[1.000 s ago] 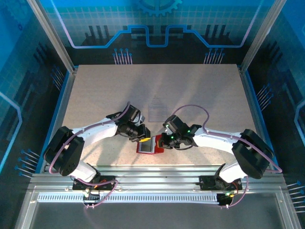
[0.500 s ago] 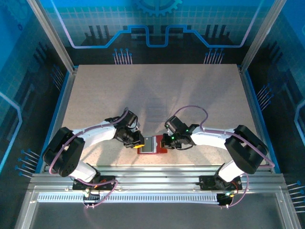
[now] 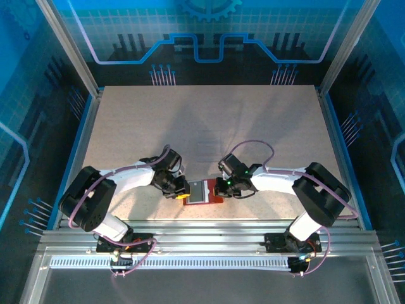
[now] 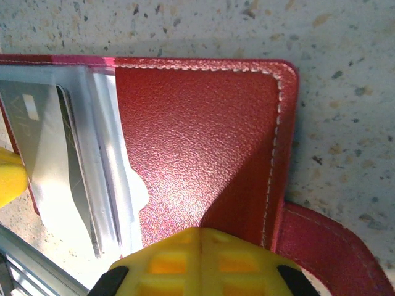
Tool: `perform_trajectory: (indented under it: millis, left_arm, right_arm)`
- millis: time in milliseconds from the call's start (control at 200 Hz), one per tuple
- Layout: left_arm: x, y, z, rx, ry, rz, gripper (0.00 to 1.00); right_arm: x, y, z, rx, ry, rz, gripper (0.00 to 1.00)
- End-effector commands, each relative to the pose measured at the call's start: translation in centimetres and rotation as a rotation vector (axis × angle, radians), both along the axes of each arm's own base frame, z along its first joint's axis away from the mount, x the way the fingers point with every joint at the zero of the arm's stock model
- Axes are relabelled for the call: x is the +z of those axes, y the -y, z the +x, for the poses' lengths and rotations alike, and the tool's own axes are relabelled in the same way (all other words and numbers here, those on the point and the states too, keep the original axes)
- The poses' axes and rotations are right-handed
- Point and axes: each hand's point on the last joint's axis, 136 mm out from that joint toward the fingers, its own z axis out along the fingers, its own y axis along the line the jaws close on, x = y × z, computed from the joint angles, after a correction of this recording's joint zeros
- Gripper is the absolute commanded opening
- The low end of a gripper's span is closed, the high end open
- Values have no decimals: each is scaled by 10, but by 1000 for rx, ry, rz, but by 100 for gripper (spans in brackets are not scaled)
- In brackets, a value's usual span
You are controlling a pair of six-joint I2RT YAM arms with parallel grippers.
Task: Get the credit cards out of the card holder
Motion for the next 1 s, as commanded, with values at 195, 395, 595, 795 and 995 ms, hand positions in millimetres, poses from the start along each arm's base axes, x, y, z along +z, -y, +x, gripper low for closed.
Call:
perform_trajectory:
  millis: [195,395,595,795,995]
  left_arm:
    - [20,-7,13,3,53,-12,16]
    - [55,7,26,1,112,-80,16]
    - [49,25,19,-43,91,-88,16]
    - [24,24,14,-58,42,-61,15]
    - [7,23,11,-55,9,-44,15]
  right_arm:
    - [39,-18,14,53,49,33,0]
    - [41,-21,25,60,50,29,0]
    - [33,-22,27,65,39,13,0]
    - [20,-16,27,61,29,-30,0]
    - [5,-8,25,59,25,-83,0]
